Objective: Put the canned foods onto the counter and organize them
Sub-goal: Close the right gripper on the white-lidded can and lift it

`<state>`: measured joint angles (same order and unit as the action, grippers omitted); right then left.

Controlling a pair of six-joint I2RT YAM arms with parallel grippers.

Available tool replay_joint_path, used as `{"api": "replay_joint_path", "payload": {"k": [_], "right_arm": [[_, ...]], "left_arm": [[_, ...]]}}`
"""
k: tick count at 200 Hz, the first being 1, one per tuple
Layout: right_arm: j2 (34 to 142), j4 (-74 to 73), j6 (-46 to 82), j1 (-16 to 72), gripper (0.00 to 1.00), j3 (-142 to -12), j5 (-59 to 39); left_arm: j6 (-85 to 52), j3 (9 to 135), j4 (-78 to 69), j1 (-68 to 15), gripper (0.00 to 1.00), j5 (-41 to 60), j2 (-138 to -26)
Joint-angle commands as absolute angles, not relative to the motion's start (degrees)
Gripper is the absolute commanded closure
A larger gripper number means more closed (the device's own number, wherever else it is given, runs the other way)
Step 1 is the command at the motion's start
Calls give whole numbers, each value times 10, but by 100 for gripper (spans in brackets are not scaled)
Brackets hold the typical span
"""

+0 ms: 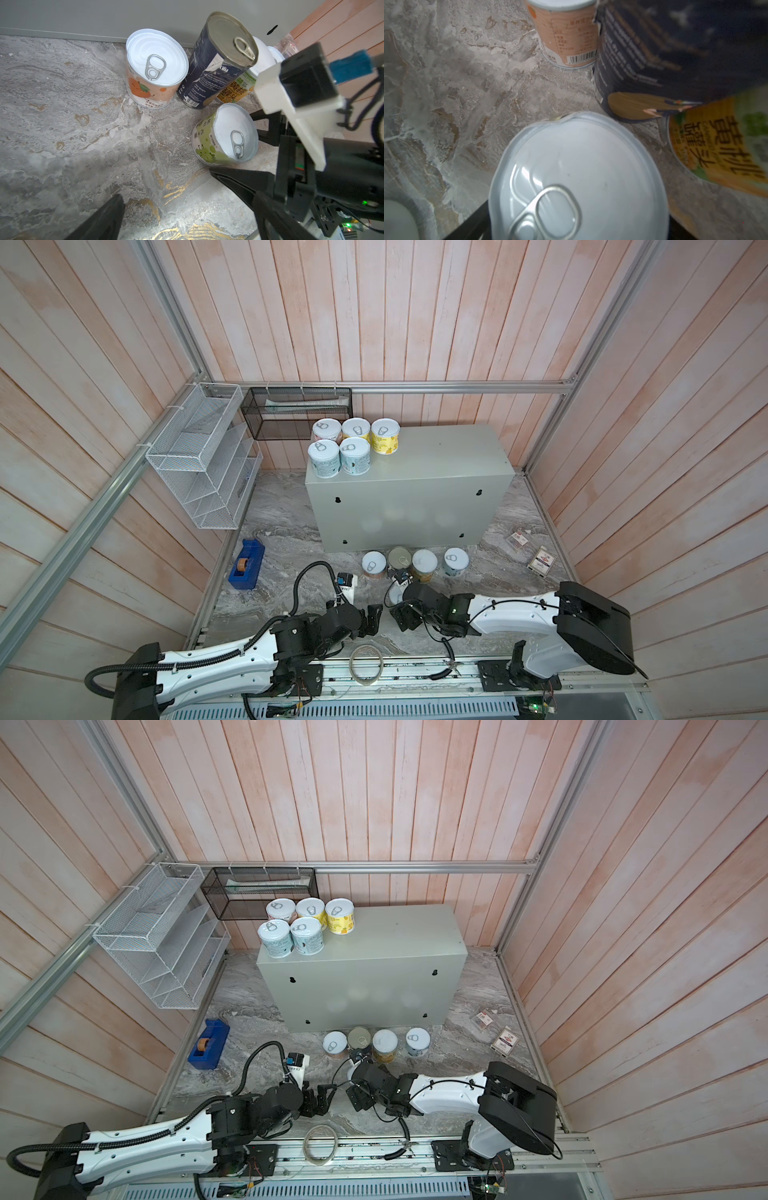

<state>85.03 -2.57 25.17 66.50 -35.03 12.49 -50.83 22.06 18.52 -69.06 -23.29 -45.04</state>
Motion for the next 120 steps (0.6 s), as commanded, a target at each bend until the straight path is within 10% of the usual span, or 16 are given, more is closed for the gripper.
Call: {"api": "replay_joint_path", "payload": {"k": [1,120], "right_arm": [[866,-66,237,652,11,-366,129],[933,-82,225,640,31,-387,111]], "left_arm": [[-522,235,193,-693,2,-250,-452],[-538,222,189,-694,3,-256,-454]]}}
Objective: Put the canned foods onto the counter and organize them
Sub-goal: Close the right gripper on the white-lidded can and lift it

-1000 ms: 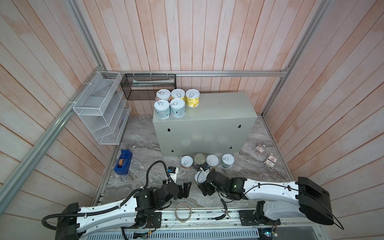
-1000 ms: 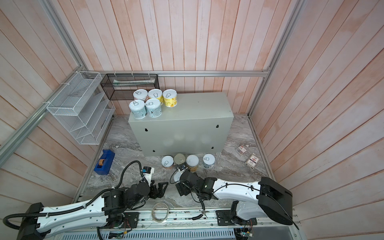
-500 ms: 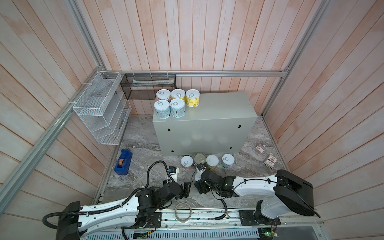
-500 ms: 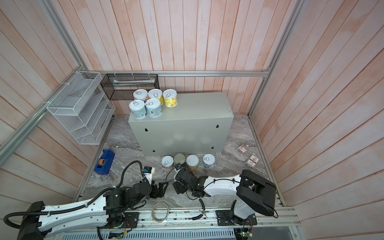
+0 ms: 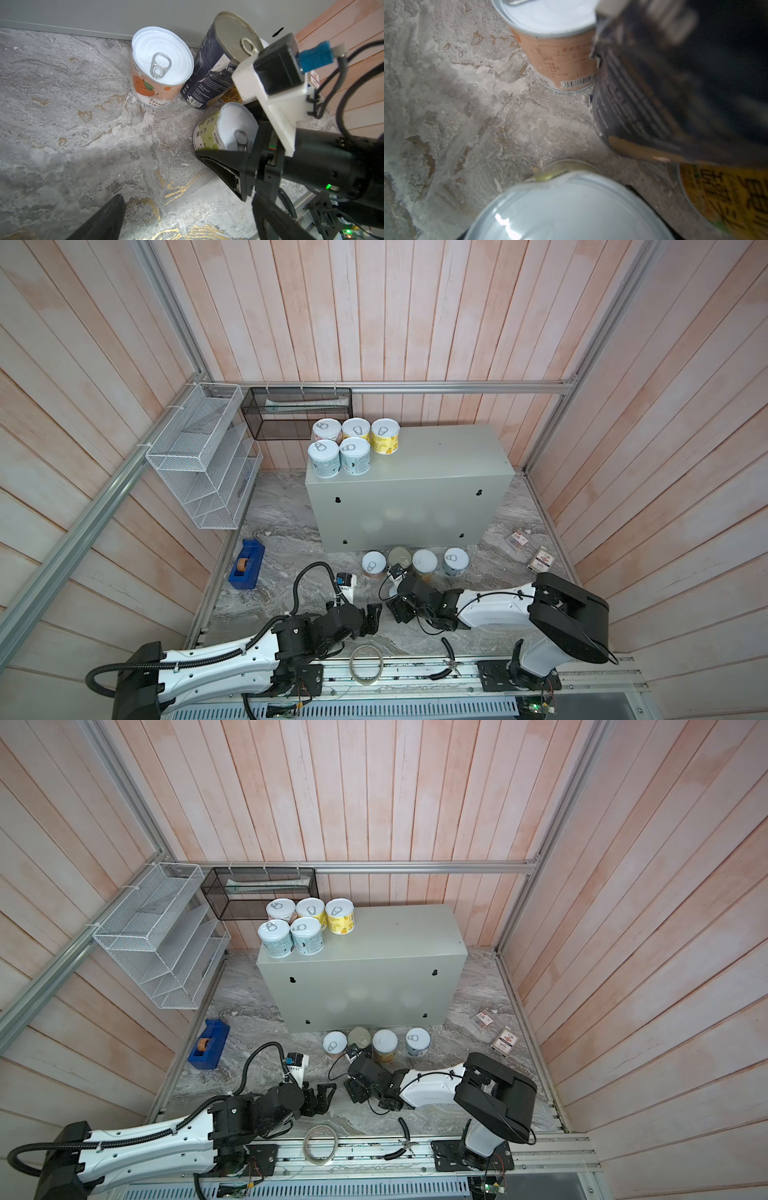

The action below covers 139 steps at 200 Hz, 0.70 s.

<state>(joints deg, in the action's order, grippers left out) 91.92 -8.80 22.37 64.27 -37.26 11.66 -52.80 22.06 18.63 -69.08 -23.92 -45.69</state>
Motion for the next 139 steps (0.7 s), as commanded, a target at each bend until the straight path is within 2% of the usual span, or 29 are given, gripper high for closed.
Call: {"api": "replay_joint_path", "payload": {"k": [1,19,34,46,50,55,56,96,139], "right_arm": [[933,-81,226,640,31,-387,111],[933,-72,231,641,39,-388,115],[929,-68,235,642,53,-385,115],[927,-60,238,644,69,-387,110],[926,-56,238,646,79,-388,110],[925,-50,240,648,98,-390,109],[925,-49,241,648,100,-391,110],[904,0,254,672,100,-408,92],[836,69,251,679,100,-433,54]], "left_arm": [[-538,222,189,-694,3,-256,-454],[-535,221,192,-694,3,-260,-447],[-531,221,191,-694,4,-263,-441],[-528,221,191,-694,4,-265,-439],[-526,221,190,-694,4,-265,-439],[-524,221,189,-694,4,-265,-438],[-524,221,188,-694,4,-265,-438],[-513,222,189,-694,4,-262,-433],[-505,218,211,-694,4,-271,-392]]}}
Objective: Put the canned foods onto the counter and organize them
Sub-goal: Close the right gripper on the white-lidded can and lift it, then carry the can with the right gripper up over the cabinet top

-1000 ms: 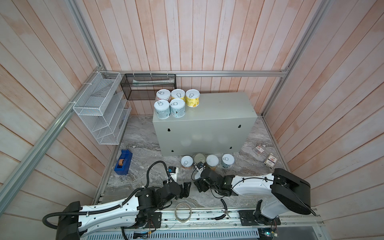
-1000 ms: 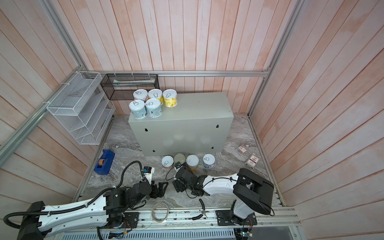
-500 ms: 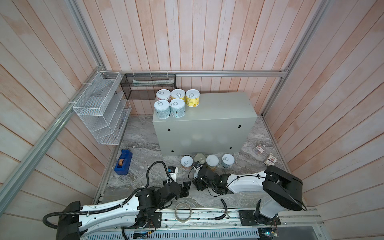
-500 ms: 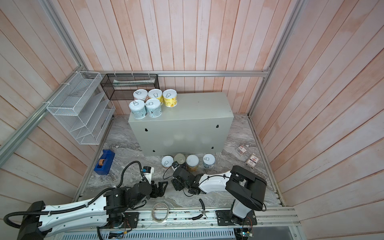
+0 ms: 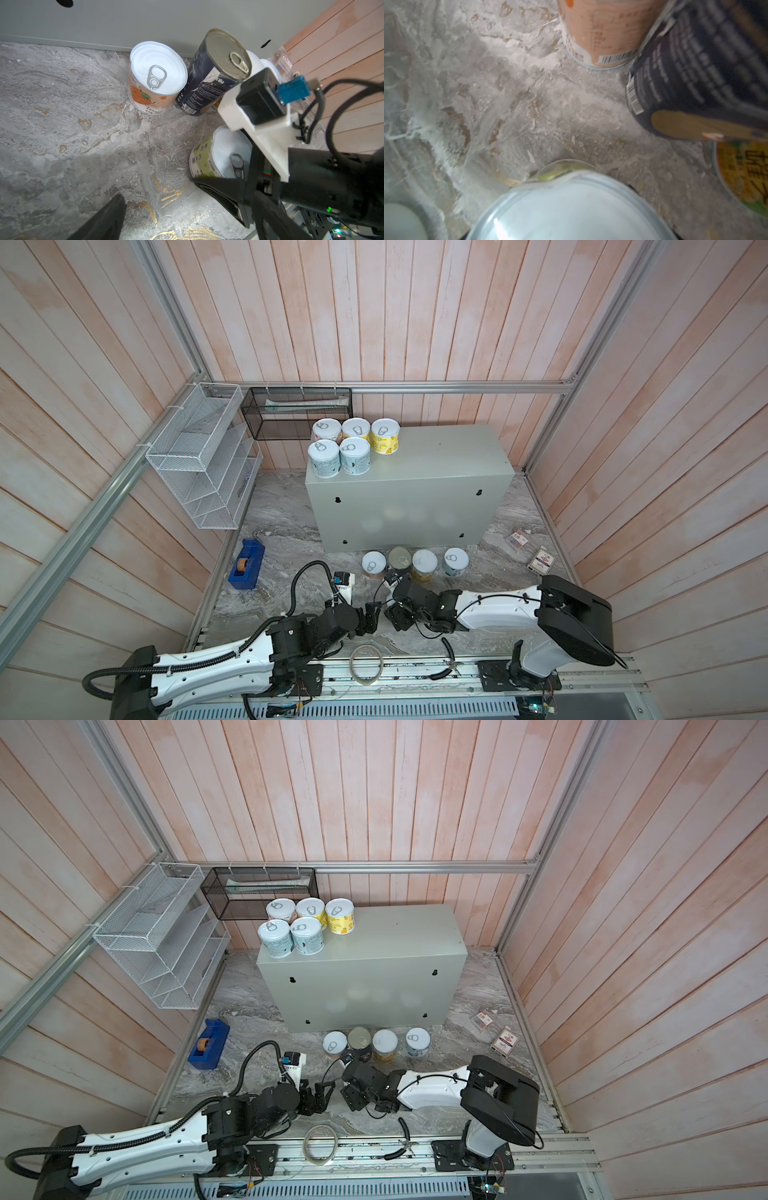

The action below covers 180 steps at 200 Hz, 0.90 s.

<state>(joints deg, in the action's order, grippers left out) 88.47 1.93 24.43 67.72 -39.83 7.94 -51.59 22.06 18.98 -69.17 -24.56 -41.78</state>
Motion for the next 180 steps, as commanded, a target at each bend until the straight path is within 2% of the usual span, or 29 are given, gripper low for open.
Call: {"api": "replay_joint_path", "payload": {"k": [1,62,99,142,180], "right_arm": [[834,71,251,679,100,-433,54],[740,192,247,679,100,-505,37],[711,305,221,654,100,-628,66],[736,428,178,577,100,-815,85],[814,537,141,539,100,-974,109]], "left_arm": [[-505,217,212,-694,4,-272,-391],[-510,210,240,-694,4,-282,-347],[-512,208,233,-694,4,-281,-350],[-500,212,226,-694,4,-279,-359],[-476,232,229,-694,4,-273,-387]]}}
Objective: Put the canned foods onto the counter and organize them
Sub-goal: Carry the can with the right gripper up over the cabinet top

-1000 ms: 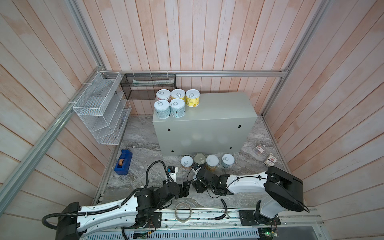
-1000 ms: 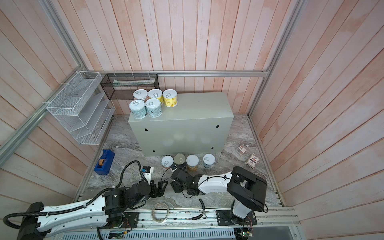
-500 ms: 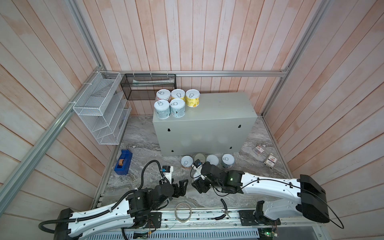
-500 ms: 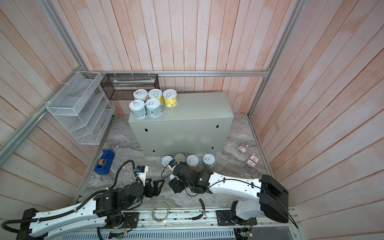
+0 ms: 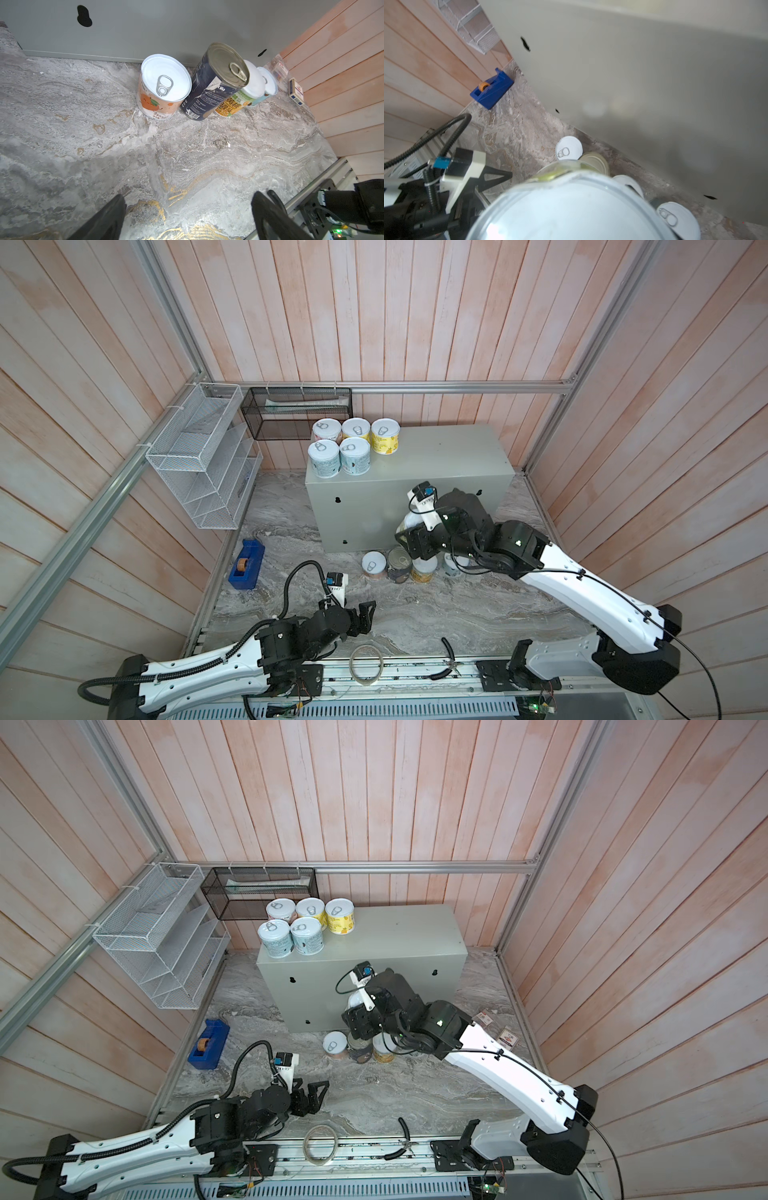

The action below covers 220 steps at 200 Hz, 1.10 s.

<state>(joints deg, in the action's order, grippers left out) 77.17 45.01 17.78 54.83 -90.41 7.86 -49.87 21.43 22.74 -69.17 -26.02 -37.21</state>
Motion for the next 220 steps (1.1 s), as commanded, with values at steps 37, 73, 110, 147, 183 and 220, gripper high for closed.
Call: {"api": "replay_joint_path", "payload": {"k": [37,73,110,147,183,220], "right_arm": [[860,562,94,507,100,-1073,128],[892,537,59,465,100,-1152,124],[952,552,38,433,100,-1247,93],[1036,596,31,418,100,-1370,90],[1082,599,37,410,100,-1420,77],[1113,589,36,410,100,-1460,70]], "left_arm": [[-446,273,235,-694,4,-264,-430],[-427,290,211,-694,4,-246,-452],[-400,307,200,-694,4,-235,-450],[-392,307,202,-690,4,-234,-447],[-390,298,190,-680,4,-222,-447],[-387,292,188,-670,4,-208,-444]]}}
